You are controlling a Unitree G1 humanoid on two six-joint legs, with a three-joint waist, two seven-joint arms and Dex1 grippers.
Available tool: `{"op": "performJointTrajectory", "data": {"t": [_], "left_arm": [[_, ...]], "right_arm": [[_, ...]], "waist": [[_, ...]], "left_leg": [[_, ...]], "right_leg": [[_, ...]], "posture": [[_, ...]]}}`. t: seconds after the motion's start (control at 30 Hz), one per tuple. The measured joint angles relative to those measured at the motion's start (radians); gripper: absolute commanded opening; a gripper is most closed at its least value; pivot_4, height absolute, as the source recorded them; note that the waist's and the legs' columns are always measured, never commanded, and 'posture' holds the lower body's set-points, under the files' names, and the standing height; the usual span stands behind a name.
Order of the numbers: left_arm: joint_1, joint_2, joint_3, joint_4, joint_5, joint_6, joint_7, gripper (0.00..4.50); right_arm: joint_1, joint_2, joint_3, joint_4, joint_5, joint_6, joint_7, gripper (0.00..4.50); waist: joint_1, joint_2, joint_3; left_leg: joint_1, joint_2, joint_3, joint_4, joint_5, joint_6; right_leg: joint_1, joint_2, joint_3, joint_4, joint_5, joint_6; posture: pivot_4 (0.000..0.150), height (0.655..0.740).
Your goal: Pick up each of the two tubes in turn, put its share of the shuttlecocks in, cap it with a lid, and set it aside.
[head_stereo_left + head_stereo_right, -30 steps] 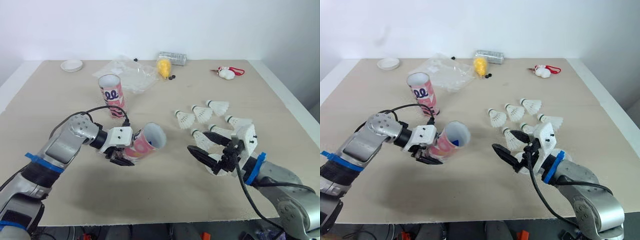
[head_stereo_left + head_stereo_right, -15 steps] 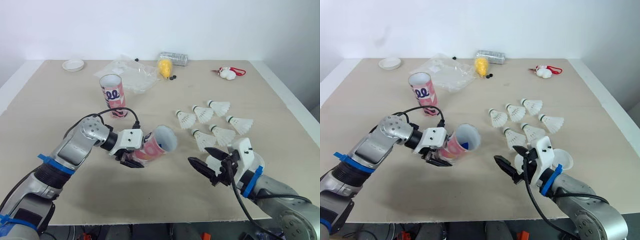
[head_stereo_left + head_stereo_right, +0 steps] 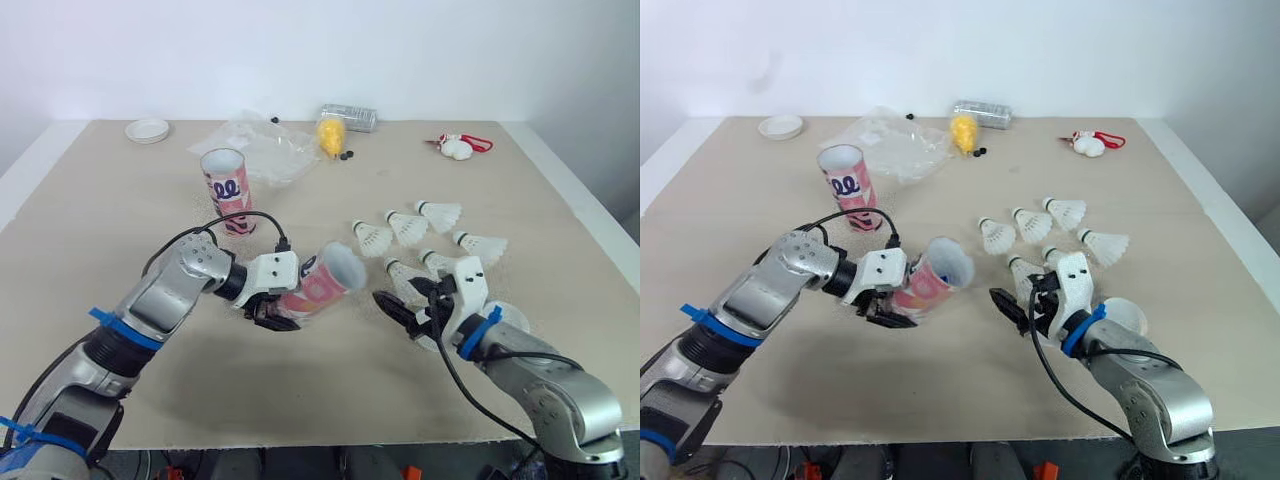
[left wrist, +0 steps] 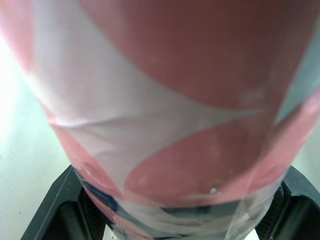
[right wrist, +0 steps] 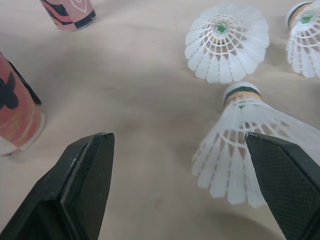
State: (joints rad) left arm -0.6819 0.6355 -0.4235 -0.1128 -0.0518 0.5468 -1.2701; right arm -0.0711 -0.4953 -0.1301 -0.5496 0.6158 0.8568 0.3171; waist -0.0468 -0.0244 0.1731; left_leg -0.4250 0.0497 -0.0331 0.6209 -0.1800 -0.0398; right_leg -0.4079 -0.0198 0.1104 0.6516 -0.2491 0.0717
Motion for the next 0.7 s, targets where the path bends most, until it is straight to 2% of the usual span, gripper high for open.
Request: {"op": "performJointTrajectory", "data": {"t": [0.27, 0.33, 0.4, 0.53, 0.57, 0.6, 0.63, 0.7], "left_arm": [[0.000, -0.022, -0.001, -0.006, 0.000, 0.007, 0.030, 3.07], [0.001, -0.022, -0.001, -0.006, 0.001, 0.006, 0.040, 3.06], [0.003, -0.023, -0.001, -0.006, 0.001, 0.006, 0.044, 3.06], [0.004, -0.023, -0.001, -0.006, 0.000, 0.006, 0.047, 3.06], [0.005, -0.024, -0.001, -0.006, 0.000, 0.006, 0.048, 3.06], [0.006, -0.024, -0.001, -0.006, 0.000, 0.006, 0.049, 3.06], [0.007, -0.025, -0.001, -0.006, 0.000, 0.005, 0.050, 3.06], [0.009, -0.026, -0.001, -0.006, 0.000, 0.002, 0.054, 3.06]], "right_arm": [[-0.064, 0.038, 0.019, 0.085, -0.062, -0.026, -0.016, 4.50], [-0.070, 0.050, 0.019, 0.093, -0.067, -0.028, -0.016, 3.97], [-0.077, 0.052, 0.024, 0.101, -0.075, -0.028, -0.014, 3.23], [-0.085, 0.056, 0.044, 0.101, -0.091, -0.029, -0.011, 1.13], [-0.085, 0.056, 0.045, 0.102, -0.094, -0.029, -0.010, 0.82], [-0.085, 0.056, 0.045, 0.102, -0.098, -0.029, -0.010, 0.25], [-0.085, 0.056, 0.045, 0.102, -0.101, -0.029, -0.009, 0.03], [-0.085, 0.056, 0.045, 0.102, -0.105, -0.030, -0.007, 0.03]], "waist": [[0.000, 0.000, 0.000], [0.000, 0.000, 0.000], [0.000, 0.000, 0.000], [0.000, 0.000, 0.000], [0.000, 0.000, 0.000], [0.000, 0.000, 0.000], [0.000, 0.000, 0.000], [0.000, 0.000, 0.000]], "left_leg": [[0.000, 0.000, 0.000, 0.000, 0.000, 0.000], [0.000, 0.000, 0.000, 0.000, 0.000, 0.000], [0.000, 0.000, 0.000, 0.000, 0.000, 0.000], [0.000, 0.000, 0.000, 0.000, 0.000, 0.000], [0.000, 0.000, 0.000, 0.000, 0.000, 0.000], [0.000, 0.000, 0.000, 0.000, 0.000, 0.000], [0.000, 0.000, 0.000, 0.000, 0.000, 0.000], [0.000, 0.000, 0.000, 0.000, 0.000, 0.000]], "right_leg": [[0.000, 0.000, 0.000, 0.000, 0.002, 0.003], [0.000, 0.000, 0.000, 0.000, 0.002, 0.003], [0.000, 0.000, 0.000, 0.000, 0.002, 0.003], [0.000, 0.000, 0.000, 0.000, 0.002, 0.003], [0.000, 0.000, 0.000, 0.000, 0.002, 0.003], [0.000, 0.000, 0.000, 0.000, 0.002, 0.004], [0.000, 0.000, 0.000, 0.000, 0.002, 0.004], [0.000, 0.000, 0.000, 0.000, 0.002, 0.003]], "posture": [[0.150, 0.7400], [0.150, 0.7400], [0.150, 0.7400], [0.150, 0.7400], [0.150, 0.7400], [0.150, 0.7400], [0.150, 0.7400], [0.150, 0.7400]]}}
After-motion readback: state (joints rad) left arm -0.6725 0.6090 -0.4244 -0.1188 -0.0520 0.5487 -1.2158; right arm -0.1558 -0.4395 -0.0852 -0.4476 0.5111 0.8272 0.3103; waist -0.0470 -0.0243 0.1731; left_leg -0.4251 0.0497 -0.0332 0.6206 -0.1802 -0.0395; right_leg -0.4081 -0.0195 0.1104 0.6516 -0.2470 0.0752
